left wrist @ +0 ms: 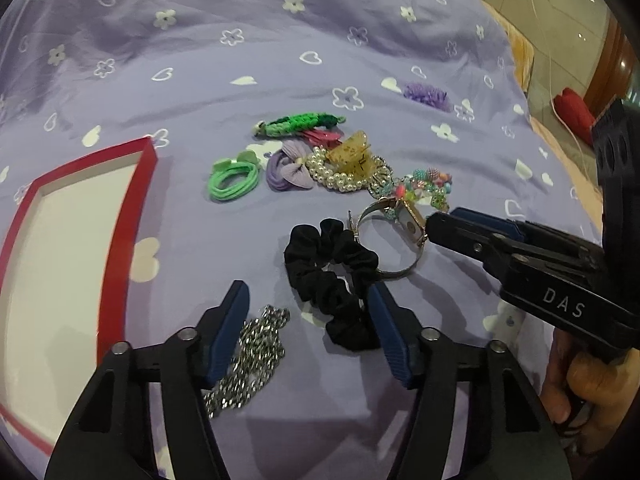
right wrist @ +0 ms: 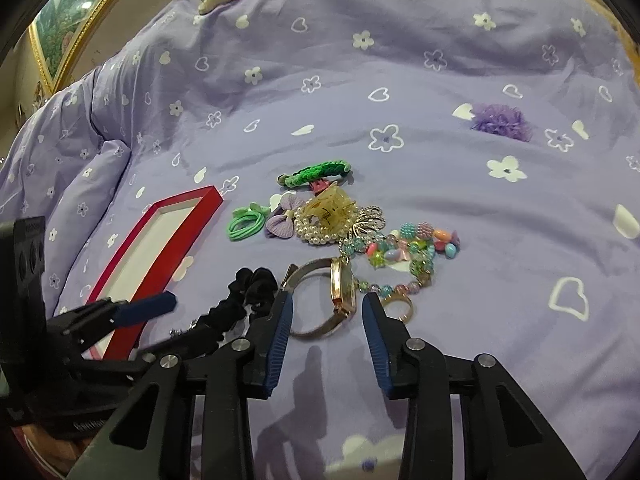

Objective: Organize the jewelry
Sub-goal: 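Grasp the black scrunchie with the left tool while the right tool grasps the silver watch, then carry scrunchie and watch over the red tray and open both tools, then move both open tools back toward the jewelry pile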

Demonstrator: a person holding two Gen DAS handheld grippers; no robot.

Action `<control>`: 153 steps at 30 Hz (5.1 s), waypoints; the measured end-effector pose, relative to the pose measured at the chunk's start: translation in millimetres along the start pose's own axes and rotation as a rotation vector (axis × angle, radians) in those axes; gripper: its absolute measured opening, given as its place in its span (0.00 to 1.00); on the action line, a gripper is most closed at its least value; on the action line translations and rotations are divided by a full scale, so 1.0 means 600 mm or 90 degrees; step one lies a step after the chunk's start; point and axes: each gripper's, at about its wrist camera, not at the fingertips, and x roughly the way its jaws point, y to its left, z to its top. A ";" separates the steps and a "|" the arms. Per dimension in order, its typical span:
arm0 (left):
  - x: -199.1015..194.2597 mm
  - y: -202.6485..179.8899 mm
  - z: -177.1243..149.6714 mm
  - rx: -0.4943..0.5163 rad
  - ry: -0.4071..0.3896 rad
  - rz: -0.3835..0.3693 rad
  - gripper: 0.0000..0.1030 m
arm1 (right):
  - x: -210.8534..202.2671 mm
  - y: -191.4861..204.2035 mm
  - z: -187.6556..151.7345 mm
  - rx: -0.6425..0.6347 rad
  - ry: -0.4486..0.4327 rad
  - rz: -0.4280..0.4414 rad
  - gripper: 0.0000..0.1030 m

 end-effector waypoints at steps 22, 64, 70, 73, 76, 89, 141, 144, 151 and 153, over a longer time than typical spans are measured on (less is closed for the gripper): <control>0.008 0.018 0.010 -0.010 -0.001 -0.064 0.11 | 0.037 -0.016 0.002 0.012 0.026 0.000 0.10; -0.171 0.372 -0.129 -0.263 -0.086 0.103 0.11 | 0.112 0.379 -0.003 -0.201 0.100 0.205 0.10; -0.153 0.398 -0.150 -0.282 -0.060 0.106 0.11 | 0.147 0.412 -0.027 -0.250 0.149 0.182 0.10; -0.141 0.404 -0.154 -0.287 -0.046 0.105 0.11 | 0.160 0.416 -0.030 -0.268 0.169 0.164 0.10; -0.130 0.408 -0.160 -0.292 -0.032 0.099 0.11 | 0.167 0.420 -0.034 -0.284 0.184 0.150 0.10; -0.117 0.412 -0.162 -0.298 -0.008 0.121 0.28 | 0.173 0.423 -0.034 -0.275 0.192 0.166 0.17; -0.076 0.152 -0.005 -0.103 -0.033 0.053 0.60 | -0.057 -0.039 -0.002 0.056 -0.007 -0.004 0.42; -0.064 0.141 0.007 -0.089 -0.030 0.052 0.60 | -0.052 -0.051 0.002 0.061 -0.008 -0.008 0.42; -0.029 0.125 0.043 -0.057 -0.020 0.054 0.60 | -0.023 -0.069 0.015 0.057 0.003 -0.029 0.42; -0.018 0.121 0.051 -0.051 -0.017 0.055 0.60 | -0.019 -0.072 0.019 0.055 0.003 -0.030 0.42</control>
